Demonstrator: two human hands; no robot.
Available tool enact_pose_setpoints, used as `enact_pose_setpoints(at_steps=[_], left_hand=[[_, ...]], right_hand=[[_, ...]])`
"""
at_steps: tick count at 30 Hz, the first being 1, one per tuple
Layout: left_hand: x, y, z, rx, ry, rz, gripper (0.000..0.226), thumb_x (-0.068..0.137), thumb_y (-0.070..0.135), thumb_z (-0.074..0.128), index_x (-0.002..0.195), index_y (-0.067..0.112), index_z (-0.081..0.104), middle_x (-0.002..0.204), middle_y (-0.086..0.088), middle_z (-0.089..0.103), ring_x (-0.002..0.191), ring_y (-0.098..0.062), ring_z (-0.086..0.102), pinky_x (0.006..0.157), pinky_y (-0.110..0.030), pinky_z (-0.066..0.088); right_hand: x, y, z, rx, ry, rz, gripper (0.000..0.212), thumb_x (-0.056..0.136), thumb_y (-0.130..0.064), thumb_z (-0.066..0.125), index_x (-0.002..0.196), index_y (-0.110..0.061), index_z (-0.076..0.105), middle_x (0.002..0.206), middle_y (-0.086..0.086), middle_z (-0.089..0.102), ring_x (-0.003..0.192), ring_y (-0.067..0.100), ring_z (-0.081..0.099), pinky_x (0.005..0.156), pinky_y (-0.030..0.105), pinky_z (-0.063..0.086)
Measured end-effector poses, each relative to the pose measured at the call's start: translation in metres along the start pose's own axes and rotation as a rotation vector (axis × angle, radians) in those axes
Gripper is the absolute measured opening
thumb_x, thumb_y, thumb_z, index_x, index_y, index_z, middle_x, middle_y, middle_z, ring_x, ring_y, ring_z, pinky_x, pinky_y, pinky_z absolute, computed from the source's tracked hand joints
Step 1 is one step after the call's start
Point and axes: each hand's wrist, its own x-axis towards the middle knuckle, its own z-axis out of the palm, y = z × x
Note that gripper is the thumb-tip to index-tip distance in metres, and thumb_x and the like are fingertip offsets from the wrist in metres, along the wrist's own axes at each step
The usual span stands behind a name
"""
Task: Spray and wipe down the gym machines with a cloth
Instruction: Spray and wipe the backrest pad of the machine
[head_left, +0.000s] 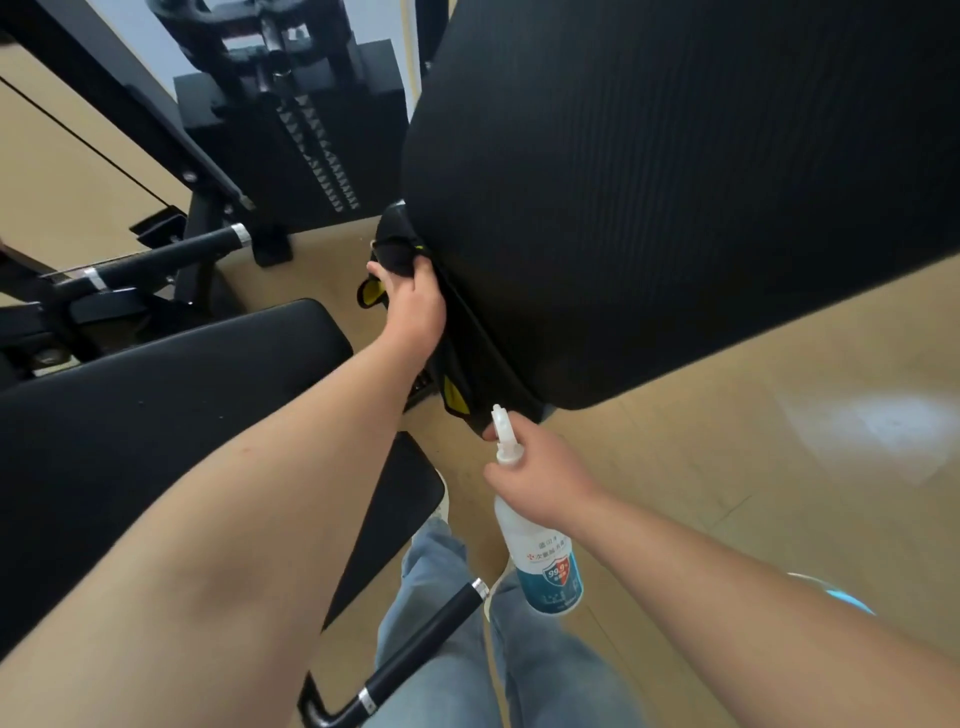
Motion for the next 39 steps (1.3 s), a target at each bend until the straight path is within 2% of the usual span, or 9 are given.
enact_pose_setpoints(at_steps=[4,9,12,15,19,22,25,30,39], left_hand=[[0.037,0.029,-0.021,0.044,0.051,0.177,0.074,0.108,0.043,0.035,0.162,0.027,-0.013,0.171,-0.011,-0.012,0.158,-0.033,0.003,0.128,-0.051,0.01],[0.052,0.032,-0.032,0.052,0.09,0.273,0.068,0.096,0.052,0.04,0.157,0.024,0.031,0.153,0.001,0.042,0.144,-0.022,0.037,0.122,-0.05,0.028],[0.044,0.012,-0.024,-0.027,0.095,0.233,0.081,0.095,0.059,0.04,0.163,0.027,0.012,0.164,0.0,0.029,0.151,-0.022,0.026,0.125,-0.05,0.021],[0.031,-0.011,-0.015,-0.056,0.037,0.14,0.093,0.088,0.073,0.037,0.162,0.035,-0.002,0.171,-0.002,0.013,0.157,-0.026,0.015,0.127,-0.052,0.016],[0.001,-0.055,0.005,-0.106,-0.033,-0.107,0.101,0.08,0.08,0.04,0.162,0.035,0.0,0.167,-0.006,0.026,0.152,-0.029,0.028,0.126,-0.051,0.021],[-0.026,-0.081,0.026,-0.146,-0.047,-0.305,0.076,0.105,0.057,0.033,0.164,0.017,0.007,0.166,-0.012,0.027,0.152,-0.03,0.029,0.123,-0.037,0.02],[-0.031,-0.088,0.032,-0.27,-0.028,-0.427,0.068,0.109,0.05,0.032,0.164,0.02,0.006,0.166,-0.012,0.027,0.153,-0.032,0.027,0.124,-0.044,0.02],[0.004,-0.053,0.012,-0.401,0.043,-0.22,0.073,0.103,0.058,0.04,0.161,0.045,-0.001,0.169,-0.002,0.019,0.152,-0.035,0.026,0.123,-0.06,0.02],[0.039,0.021,-0.023,-0.384,0.08,0.166,0.083,0.091,0.054,0.043,0.164,0.03,0.012,0.17,0.0,0.016,0.156,-0.026,0.016,0.127,-0.052,0.015]], right_hand=[[0.017,-0.027,0.004,0.028,-0.001,-0.005,0.024,0.095,-0.026,0.061,0.118,-0.028,0.056,0.09,0.001,0.065,0.085,0.021,0.066,0.073,0.038,0.055],[0.042,-0.055,0.005,0.173,0.024,0.011,0.03,0.096,-0.023,0.059,0.124,-0.032,0.055,0.101,0.006,0.067,0.087,0.017,0.064,0.075,0.034,0.052],[0.054,-0.065,0.004,0.168,0.027,0.03,0.036,0.094,-0.026,0.059,0.13,-0.032,0.055,0.107,-0.002,0.065,0.099,0.016,0.063,0.088,0.039,0.054],[0.056,-0.067,0.003,0.15,0.036,0.067,0.036,0.092,-0.029,0.06,0.129,-0.03,0.058,0.101,-0.011,0.062,0.091,0.009,0.06,0.081,0.034,0.051],[0.044,-0.055,0.001,0.148,0.04,0.138,0.036,0.091,-0.026,0.062,0.125,-0.017,0.069,0.111,0.0,0.07,0.102,0.02,0.066,0.094,0.04,0.054],[0.031,-0.041,0.002,0.121,-0.002,0.14,0.03,0.091,-0.022,0.061,0.118,-0.021,0.074,0.107,0.001,0.074,0.098,0.018,0.067,0.09,0.038,0.055],[0.022,-0.026,0.002,0.113,-0.014,0.161,0.038,0.092,-0.022,0.061,0.129,-0.023,0.072,0.116,0.0,0.071,0.098,0.017,0.064,0.086,0.037,0.053],[0.019,-0.011,0.002,0.065,-0.021,0.189,0.036,0.095,-0.022,0.06,0.125,-0.004,0.067,0.121,0.021,0.067,0.106,0.023,0.064,0.094,0.039,0.055],[0.038,-0.043,0.005,0.073,-0.033,0.103,0.029,0.094,-0.019,0.061,0.117,-0.005,0.07,0.109,0.015,0.07,0.104,0.031,0.066,0.083,0.045,0.057]])
